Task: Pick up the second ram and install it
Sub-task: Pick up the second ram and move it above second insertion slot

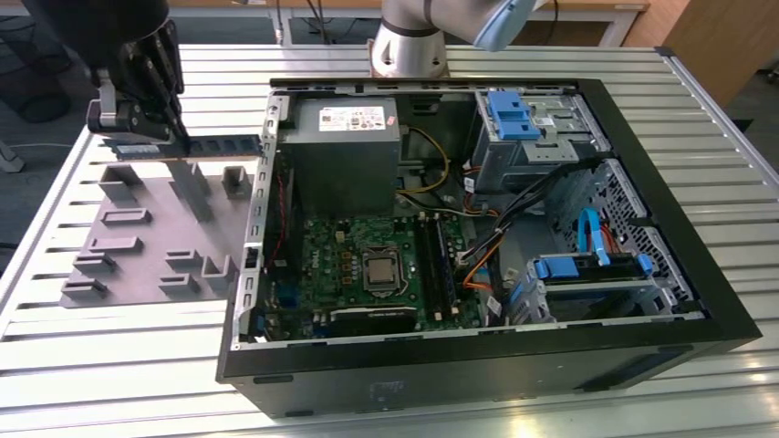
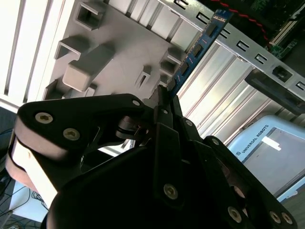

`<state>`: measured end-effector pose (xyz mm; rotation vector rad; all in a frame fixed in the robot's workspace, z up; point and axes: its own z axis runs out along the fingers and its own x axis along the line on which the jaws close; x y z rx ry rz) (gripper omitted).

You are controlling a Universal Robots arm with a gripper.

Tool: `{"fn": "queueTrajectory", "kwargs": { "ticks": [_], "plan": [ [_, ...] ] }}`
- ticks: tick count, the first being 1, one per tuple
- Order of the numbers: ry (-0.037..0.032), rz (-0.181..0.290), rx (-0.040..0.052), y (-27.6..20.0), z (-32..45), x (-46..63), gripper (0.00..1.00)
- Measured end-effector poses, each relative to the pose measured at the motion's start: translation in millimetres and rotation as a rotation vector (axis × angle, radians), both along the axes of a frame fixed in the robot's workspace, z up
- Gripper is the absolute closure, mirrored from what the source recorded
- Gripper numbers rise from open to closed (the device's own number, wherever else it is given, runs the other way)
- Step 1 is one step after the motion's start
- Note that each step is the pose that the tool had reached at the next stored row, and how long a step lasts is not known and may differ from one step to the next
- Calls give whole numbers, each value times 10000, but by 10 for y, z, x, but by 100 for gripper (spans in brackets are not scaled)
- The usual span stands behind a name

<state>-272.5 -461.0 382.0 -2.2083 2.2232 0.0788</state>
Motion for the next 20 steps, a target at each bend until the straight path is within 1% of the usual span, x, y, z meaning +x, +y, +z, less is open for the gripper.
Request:
{"fn": "queueTrajectory", "kwargs": {
  "ticks": [20],
  "plan": [
    [1,0,-1,0,1,129,86]
  ]
}}
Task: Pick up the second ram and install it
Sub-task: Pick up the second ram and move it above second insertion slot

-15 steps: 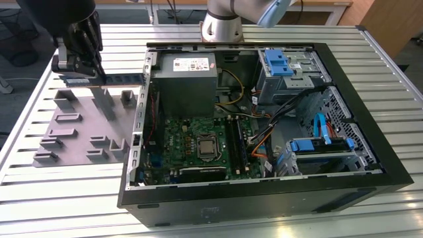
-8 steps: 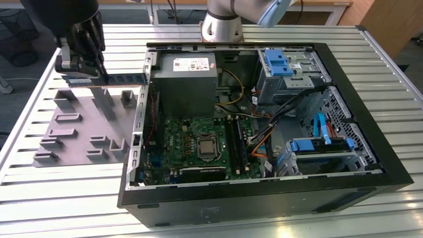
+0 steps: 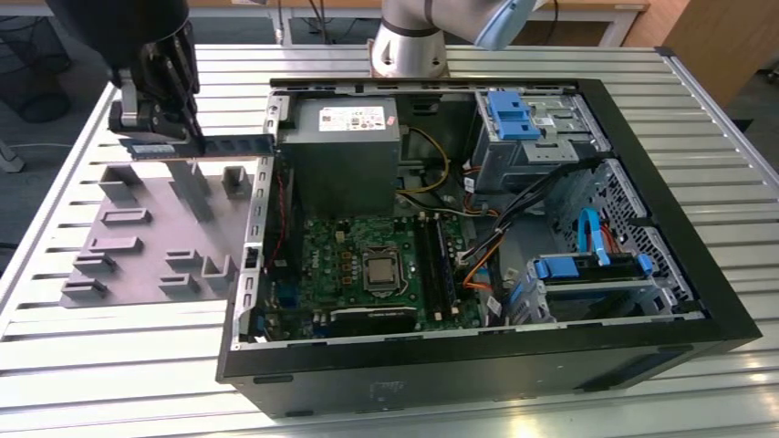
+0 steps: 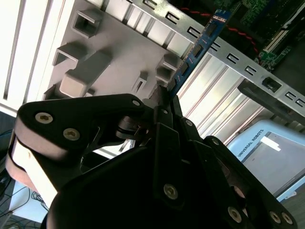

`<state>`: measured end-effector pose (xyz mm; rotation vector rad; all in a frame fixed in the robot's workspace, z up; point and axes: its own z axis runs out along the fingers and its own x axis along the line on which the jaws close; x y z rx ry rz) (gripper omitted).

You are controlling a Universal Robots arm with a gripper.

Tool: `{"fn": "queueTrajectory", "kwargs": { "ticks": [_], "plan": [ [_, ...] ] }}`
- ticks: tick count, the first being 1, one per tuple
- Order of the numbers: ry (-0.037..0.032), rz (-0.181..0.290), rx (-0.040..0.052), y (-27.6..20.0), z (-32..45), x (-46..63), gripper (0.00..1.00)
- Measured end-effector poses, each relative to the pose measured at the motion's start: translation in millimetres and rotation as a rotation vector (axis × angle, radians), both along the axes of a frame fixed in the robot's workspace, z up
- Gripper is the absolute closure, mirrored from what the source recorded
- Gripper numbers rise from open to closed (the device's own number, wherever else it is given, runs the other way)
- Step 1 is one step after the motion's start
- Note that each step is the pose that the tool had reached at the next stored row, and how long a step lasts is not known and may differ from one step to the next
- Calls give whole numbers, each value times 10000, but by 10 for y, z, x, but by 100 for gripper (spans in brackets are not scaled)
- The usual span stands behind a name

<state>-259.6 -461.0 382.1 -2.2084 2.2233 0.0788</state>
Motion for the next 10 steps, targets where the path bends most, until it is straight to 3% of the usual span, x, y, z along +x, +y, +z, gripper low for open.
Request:
{"fn": "queueTrajectory", "kwargs": {
  "ticks": [10],
  "plan": [
    [0,0,0,0,0,56,86]
  ]
}}
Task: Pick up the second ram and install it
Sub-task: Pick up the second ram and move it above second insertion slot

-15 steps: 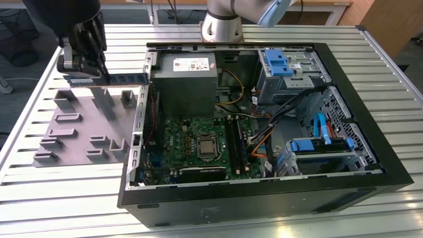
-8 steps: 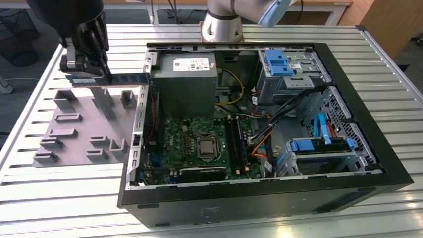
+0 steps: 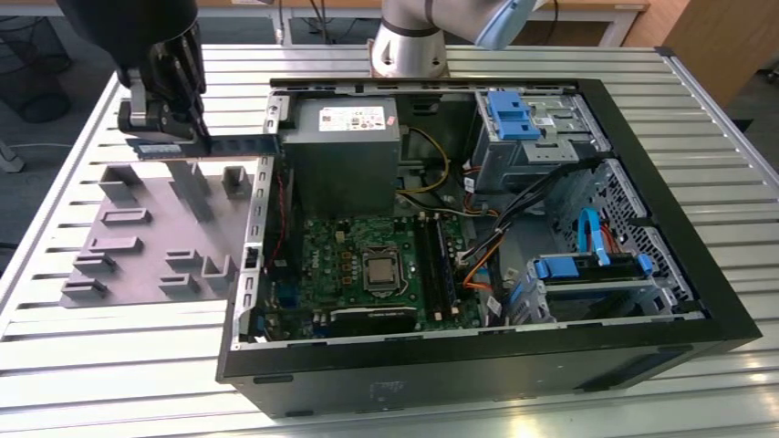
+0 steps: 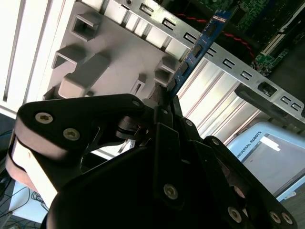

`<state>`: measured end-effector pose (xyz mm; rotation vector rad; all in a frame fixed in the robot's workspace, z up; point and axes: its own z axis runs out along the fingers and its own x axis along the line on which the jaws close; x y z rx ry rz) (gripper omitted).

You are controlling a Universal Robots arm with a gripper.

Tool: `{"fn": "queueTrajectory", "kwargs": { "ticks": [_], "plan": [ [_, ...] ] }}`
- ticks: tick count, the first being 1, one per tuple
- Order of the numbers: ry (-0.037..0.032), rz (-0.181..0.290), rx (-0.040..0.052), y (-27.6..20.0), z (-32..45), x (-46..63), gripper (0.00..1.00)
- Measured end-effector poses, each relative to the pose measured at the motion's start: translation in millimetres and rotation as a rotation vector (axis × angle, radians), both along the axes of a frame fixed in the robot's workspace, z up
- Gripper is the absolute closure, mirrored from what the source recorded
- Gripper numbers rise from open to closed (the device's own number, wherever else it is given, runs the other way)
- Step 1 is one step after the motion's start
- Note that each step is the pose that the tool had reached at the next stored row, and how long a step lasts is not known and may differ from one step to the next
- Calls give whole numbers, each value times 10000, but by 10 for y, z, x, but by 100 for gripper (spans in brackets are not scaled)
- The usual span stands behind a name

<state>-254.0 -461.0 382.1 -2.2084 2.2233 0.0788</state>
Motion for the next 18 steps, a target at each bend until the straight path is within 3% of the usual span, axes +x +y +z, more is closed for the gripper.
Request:
{"fn": "queueTrajectory", "kwargs": {
  "ticks": [18],
  "plan": [
    [-1,0,0,0,0,118,86]
  ]
}}
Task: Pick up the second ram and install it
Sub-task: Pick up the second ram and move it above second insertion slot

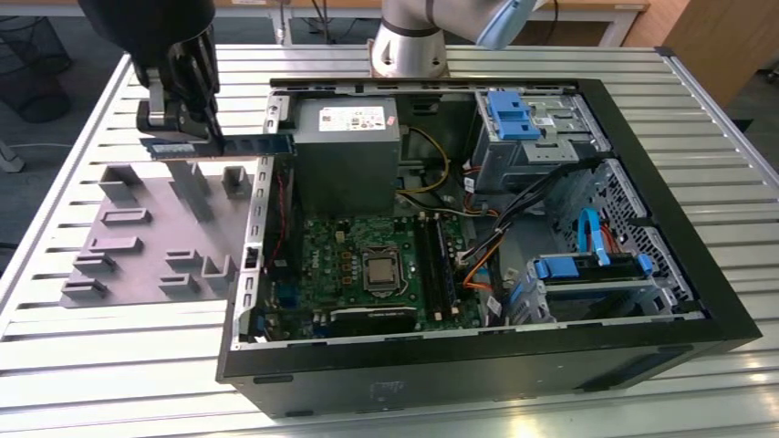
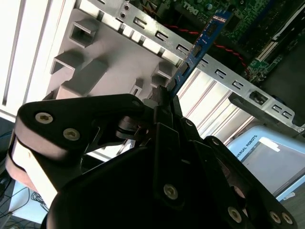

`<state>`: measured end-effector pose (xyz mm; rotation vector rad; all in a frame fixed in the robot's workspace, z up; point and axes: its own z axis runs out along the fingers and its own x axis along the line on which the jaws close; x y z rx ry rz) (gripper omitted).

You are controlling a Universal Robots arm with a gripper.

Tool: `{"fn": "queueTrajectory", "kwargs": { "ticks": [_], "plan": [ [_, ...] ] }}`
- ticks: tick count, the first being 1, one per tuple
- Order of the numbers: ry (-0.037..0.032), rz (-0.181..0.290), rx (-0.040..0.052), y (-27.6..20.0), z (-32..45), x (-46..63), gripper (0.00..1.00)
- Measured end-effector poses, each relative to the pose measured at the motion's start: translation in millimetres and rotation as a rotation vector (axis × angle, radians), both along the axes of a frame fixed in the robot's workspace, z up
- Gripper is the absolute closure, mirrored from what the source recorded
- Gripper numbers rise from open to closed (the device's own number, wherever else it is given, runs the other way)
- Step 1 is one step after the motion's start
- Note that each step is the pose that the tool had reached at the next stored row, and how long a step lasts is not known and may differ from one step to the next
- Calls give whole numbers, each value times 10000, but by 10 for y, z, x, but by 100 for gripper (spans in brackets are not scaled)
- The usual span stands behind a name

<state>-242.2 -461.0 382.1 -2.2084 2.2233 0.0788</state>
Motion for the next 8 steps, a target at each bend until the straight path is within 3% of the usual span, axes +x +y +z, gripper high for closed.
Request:
{"fn": "queueTrajectory", "kwargs": {
  "ticks": [8],
  "plan": [
    [1,0,0,0,0,71,86]
  ]
}}
